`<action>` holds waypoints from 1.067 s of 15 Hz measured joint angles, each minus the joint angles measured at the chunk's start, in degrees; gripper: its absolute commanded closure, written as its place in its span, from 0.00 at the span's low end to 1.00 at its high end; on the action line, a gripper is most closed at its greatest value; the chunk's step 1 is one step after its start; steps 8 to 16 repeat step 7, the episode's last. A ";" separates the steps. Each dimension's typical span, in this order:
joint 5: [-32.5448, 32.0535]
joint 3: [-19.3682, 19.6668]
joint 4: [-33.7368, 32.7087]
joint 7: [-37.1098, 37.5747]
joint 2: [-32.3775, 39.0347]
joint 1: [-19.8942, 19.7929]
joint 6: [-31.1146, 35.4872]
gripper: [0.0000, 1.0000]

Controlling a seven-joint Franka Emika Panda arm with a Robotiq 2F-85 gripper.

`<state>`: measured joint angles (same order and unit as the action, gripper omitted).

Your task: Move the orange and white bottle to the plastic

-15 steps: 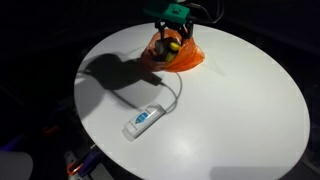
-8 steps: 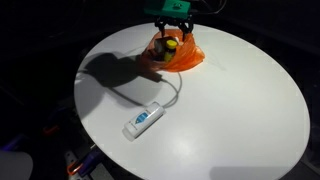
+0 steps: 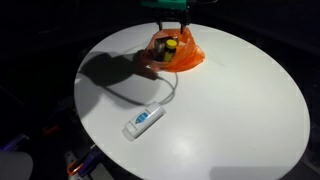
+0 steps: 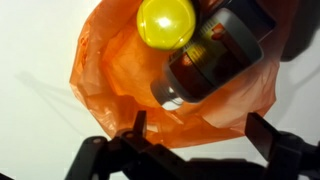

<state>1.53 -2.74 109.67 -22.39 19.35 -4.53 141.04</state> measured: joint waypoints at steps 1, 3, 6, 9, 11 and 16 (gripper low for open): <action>0.04 -0.07 0.00 -0.01 -0.47 0.00 -0.86 0.00; 0.05 -0.10 0.03 -0.01 -1.59 0.00 -2.75 0.00; 0.54 -0.10 0.09 -0.07 -2.88 0.02 -4.39 0.00; 0.54 -0.10 0.10 -0.07 -2.81 0.05 -4.39 0.00; 0.54 -0.10 0.10 -0.07 -2.81 0.05 -4.39 0.00; 0.54 -0.10 0.10 -0.07 -2.81 0.05 -4.39 0.00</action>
